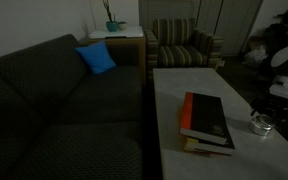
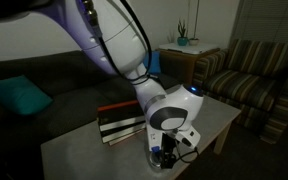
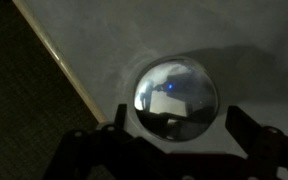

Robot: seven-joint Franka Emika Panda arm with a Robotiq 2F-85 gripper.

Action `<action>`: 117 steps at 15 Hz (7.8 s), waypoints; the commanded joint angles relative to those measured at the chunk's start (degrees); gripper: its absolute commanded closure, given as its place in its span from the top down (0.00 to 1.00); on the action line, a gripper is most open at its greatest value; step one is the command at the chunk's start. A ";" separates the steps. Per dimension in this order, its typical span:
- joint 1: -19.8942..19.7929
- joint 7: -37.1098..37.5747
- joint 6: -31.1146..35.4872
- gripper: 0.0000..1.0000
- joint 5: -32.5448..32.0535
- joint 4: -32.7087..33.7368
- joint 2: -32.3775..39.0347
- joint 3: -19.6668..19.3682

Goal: Place the lid on the table

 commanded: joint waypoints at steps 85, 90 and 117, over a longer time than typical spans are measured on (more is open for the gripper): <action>13.59 16.49 -2.61 0.67 -3.98 0.72 -0.40 -8.49; 13.12 15.73 -3.04 1.00 -3.97 0.98 -0.34 -8.14; 13.59 14.93 2.23 0.45 -4.62 -0.05 -0.35 -8.79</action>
